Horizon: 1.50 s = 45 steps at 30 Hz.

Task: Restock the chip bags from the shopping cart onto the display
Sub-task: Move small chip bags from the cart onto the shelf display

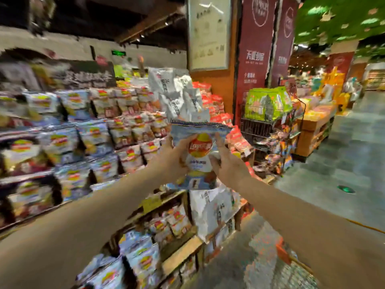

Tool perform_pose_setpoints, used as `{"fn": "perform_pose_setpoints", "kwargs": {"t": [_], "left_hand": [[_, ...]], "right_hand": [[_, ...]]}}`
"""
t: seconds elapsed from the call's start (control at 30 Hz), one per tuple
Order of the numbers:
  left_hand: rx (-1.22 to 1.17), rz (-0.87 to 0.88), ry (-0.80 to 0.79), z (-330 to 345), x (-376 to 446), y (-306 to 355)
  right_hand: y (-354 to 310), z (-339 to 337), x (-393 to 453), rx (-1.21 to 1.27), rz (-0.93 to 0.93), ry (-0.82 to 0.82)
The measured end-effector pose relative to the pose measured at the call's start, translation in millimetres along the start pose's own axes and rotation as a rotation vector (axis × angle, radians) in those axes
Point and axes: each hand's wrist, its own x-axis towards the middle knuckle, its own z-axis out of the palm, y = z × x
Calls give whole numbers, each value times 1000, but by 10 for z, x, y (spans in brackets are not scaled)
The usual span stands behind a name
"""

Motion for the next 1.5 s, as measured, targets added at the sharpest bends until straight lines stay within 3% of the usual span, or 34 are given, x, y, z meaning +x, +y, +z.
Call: {"fn": "perform_pose_setpoints", "kwargs": {"t": [0.23,0.47,0.8,1.2,1.5], "left_hand": [[117,-250,79,-1122,-939,-1143],[147,-337,156,-1449,-1453,-1897],[211,-545,138,-1230,-1209,-2967],[180,-441,149,-900,-518,-3639],[109,-531,152,-446,-823,-4456]], "right_hand": [[-1557,669,461,119,-251,-231],[-2193,1518,731,119,-406,-339],[-2402,2566,1453,160,-505,-542],[-1955,3004,2146,323,-429,-572],[-2080,3983,2117,326,-396,-732]]}}
